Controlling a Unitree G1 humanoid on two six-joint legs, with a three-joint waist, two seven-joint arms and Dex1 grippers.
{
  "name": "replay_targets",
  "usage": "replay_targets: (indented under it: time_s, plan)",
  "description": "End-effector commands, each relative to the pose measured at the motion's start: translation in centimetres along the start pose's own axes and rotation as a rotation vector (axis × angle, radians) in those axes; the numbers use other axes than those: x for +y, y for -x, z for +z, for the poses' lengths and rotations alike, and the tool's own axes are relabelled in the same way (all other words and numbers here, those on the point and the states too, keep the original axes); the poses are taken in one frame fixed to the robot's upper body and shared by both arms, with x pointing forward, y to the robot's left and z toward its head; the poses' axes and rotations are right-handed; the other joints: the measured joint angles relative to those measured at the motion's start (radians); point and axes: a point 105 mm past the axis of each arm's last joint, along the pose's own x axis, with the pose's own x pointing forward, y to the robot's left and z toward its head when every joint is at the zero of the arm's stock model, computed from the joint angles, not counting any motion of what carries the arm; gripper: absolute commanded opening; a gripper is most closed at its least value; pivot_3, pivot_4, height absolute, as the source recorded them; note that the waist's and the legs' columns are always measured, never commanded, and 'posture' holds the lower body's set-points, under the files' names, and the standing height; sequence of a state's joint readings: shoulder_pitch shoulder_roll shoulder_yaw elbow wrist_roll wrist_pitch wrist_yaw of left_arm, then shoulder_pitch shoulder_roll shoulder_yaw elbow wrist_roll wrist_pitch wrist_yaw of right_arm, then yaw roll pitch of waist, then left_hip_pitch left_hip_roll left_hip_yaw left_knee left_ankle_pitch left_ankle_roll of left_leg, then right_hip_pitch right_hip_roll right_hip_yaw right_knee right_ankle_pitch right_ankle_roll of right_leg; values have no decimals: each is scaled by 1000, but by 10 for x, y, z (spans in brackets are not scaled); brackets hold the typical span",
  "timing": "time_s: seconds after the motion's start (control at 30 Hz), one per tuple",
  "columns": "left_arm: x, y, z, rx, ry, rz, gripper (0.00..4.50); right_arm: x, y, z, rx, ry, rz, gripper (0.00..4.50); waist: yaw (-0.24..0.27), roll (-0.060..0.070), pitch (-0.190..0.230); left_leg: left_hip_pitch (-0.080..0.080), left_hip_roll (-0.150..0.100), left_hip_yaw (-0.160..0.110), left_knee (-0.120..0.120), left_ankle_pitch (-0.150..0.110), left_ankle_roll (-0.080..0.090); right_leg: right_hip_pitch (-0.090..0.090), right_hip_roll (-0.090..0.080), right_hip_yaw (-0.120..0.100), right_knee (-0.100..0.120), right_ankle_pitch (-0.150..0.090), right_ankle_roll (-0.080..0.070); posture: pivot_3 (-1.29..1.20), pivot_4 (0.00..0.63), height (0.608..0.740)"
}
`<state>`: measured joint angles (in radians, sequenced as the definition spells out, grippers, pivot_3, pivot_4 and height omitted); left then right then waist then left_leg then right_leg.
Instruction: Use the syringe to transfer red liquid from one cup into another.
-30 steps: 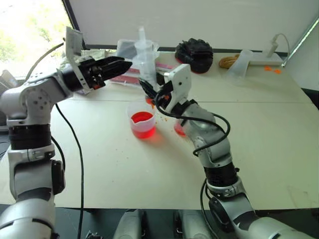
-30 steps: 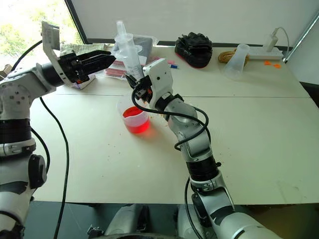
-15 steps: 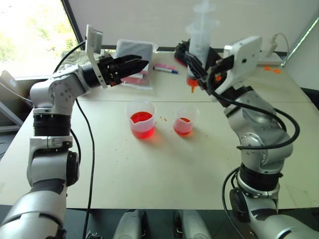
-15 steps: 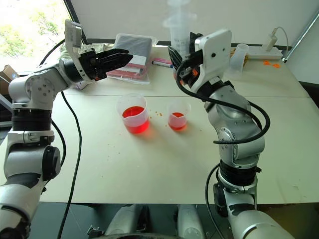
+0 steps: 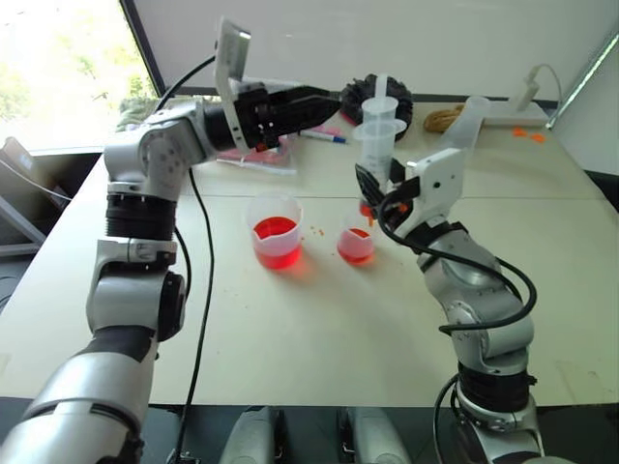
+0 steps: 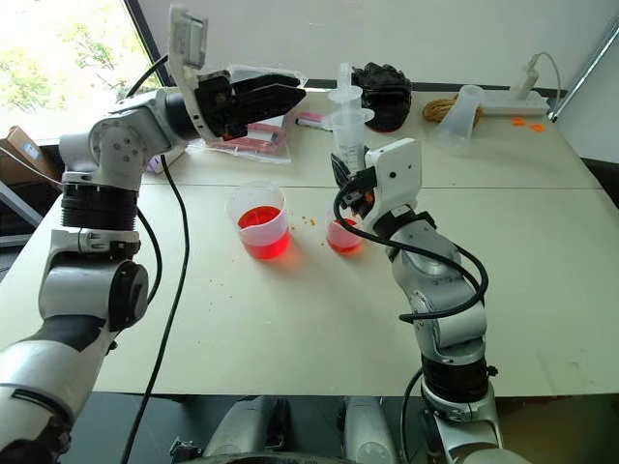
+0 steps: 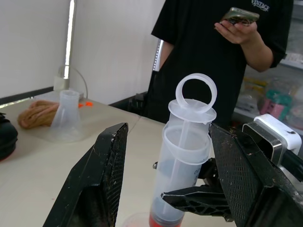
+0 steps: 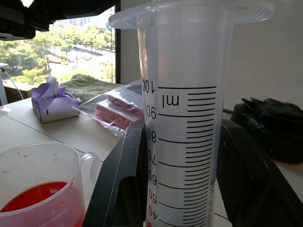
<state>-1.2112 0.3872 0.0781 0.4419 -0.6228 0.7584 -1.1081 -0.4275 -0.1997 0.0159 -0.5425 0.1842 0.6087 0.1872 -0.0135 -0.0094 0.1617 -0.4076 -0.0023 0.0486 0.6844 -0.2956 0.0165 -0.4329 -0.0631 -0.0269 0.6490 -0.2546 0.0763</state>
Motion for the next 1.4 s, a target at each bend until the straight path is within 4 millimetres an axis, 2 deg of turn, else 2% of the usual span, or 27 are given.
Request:
replay_targets:
  time_s: [0.03,0.43,1.1,1.2,1.33,1.37,1.4]
  plan:
    - [-16,-16,18,-6,-56,-89,2812,0,0,8,-57,3,-25,1340,0,0,0,0,0,0,0,0,0,0,0,0,0,0,0,0,150,740]
    - [-24,-32,23,8,-63,-166,2812,8,-4,-3,-78,-2,-73,1340,-1,0,0,0,0,0,0,0,0,0,0,0,0,0,0,0,150,740]
    - [-20,-49,-4,100,-3,-144,2812,8,-5,-3,-88,-2,-83,1340,-1,0,0,0,0,0,0,0,0,0,0,0,0,0,0,0,150,740]
    - [-20,-49,-6,103,3,-147,2124,8,-5,-4,-86,-2,-79,1340,0,0,0,0,0,0,0,0,0,0,0,0,0,0,0,0,150,740]
    - [-19,-50,-8,110,8,-143,522,9,-5,-4,-85,-2,-76,1340,-1,0,0,0,0,0,0,0,0,0,0,0,0,0,0,0,150,740]
    - [-19,-50,-9,114,8,-139,193,10,-5,-4,-85,-4,-74,1340,-1,0,0,0,0,0,0,0,0,0,0,0,0,0,0,0,150,740]
    - [-18,-50,-10,117,8,-136,92,10,-5,-5,-85,-4,-73,1340,-1,0,0,0,0,0,0,0,0,0,0,0,0,0,0,0,150,740]
